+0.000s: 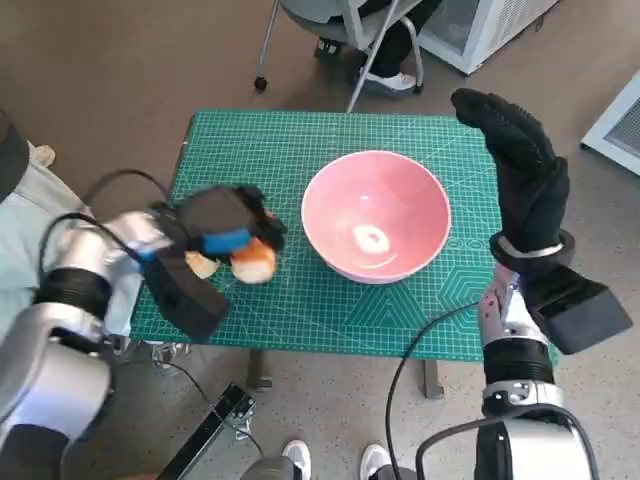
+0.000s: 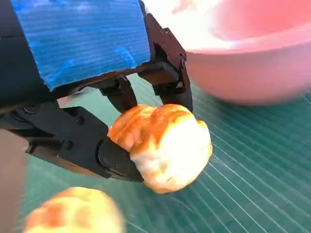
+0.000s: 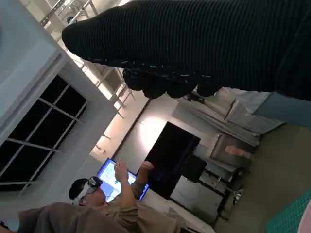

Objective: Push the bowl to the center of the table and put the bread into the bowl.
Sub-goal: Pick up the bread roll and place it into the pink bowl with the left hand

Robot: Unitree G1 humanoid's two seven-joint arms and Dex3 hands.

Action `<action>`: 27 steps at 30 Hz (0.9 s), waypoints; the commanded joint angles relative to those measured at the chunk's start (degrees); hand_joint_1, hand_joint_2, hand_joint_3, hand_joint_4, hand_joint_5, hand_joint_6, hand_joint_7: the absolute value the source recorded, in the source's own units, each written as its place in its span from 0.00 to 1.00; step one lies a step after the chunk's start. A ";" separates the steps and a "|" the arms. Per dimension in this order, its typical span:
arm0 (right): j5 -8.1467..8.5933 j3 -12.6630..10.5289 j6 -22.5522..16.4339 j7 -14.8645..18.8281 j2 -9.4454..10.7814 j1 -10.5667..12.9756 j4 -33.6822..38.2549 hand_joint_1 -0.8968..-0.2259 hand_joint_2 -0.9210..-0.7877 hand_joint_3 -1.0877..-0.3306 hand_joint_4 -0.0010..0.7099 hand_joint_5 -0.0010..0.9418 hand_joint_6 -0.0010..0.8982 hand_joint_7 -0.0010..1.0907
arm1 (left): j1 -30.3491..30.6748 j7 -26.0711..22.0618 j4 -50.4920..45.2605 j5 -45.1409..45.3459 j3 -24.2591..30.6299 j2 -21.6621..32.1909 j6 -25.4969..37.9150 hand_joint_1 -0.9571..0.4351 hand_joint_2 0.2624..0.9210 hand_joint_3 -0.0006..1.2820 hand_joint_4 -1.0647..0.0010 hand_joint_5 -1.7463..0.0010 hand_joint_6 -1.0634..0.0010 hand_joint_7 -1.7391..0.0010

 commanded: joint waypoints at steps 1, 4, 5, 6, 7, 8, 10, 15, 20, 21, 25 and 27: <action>0.56 -0.15 0.59 0.83 -0.44 0.57 0.98 0.43 0.00 0.48 0.48 0.00 0.02 0.73 | -3.47 -3.84 -2.63 -6.36 5.88 2.49 -0.20 0.69 1.00 0.05 0.40 0.36 0.35 0.31; 0.96 -0.27 0.95 1.22 -0.50 0.36 1.04 0.43 0.00 0.48 0.48 0.00 0.02 0.73 | -4.04 -5.34 -4.67 -10.17 9.54 2.51 0.65 0.69 1.00 0.05 0.40 0.37 0.35 0.31; 1.15 -0.31 1.11 1.40 -0.50 0.30 1.04 0.43 0.00 0.48 0.48 0.00 0.02 0.73 | -4.07 -5.77 -5.35 -11.16 10.53 2.37 0.92 0.69 1.00 0.05 0.40 0.37 0.35 0.31; 1.34 -0.36 1.32 1.61 -0.51 0.21 1.01 0.42 0.00 0.48 0.48 0.00 0.02 0.73 | -4.11 -5.92 -6.53 -12.29 11.66 2.05 1.39 0.69 1.00 0.05 0.40 0.37 0.35 0.30; 1.48 -0.41 1.48 1.78 -0.53 0.14 1.01 0.42 0.00 0.48 0.48 0.00 0.02 0.73 | -4.09 -6.13 -7.45 -13.10 12.48 1.79 1.81 0.69 1.00 0.05 0.40 0.37 0.35 0.30; 1.64 -0.44 1.59 2.02 -0.52 0.07 0.98 0.42 0.00 0.48 0.48 0.00 0.02 0.73 | -4.07 -6.05 -8.86 -13.90 13.37 1.24 2.46 0.69 1.00 0.05 0.40 0.37 0.35 0.30; 1.95 -0.49 1.73 2.44 -0.51 -0.07 0.98 0.42 0.00 0.48 0.48 0.00 0.02 0.73 | -4.00 -6.28 -11.29 -15.35 14.77 0.00 3.62 0.69 1.00 0.05 0.40 0.37 0.35 0.30; 2.65 -0.60 2.02 3.25 -0.40 -0.31 1.01 0.42 0.00 0.48 0.48 0.00 0.02 0.73 | -4.52 -8.17 -16.46 -18.16 16.49 -3.87 5.83 0.69 1.00 0.04 0.39 0.37 0.34 0.31; 3.19 -0.80 2.48 3.91 -0.04 -0.33 0.71 0.43 0.00 0.48 0.48 0.00 0.02 0.73 | -7.35 -8.26 -15.39 -16.07 14.79 -8.43 5.87 0.69 1.00 0.03 0.37 0.38 0.32 0.33; 3.21 -0.83 2.48 3.98 0.02 -0.33 0.66 0.43 0.00 0.48 0.48 0.00 0.02 0.73 | -7.84 -8.04 -14.64 -15.49 14.40 -9.14 5.77 0.69 1.00 0.03 0.37 0.38 0.33 0.32; 3.12 -0.81 2.33 4.03 0.22 -0.17 0.29 0.43 0.00 0.48 0.48 0.00 0.02 0.73 | -10.10 -5.30 -10.50 -11.99 12.08 -12.51 6.00 0.69 1.00 0.05 0.40 0.37 0.36 0.30; 3.10 -0.79 2.35 4.02 0.30 0.00 0.02 0.42 0.00 0.48 0.48 0.00 0.02 0.73 | -10.84 -4.30 -8.48 -11.01 11.35 -14.22 6.17 0.69 1.00 0.06 0.41 0.36 0.37 0.29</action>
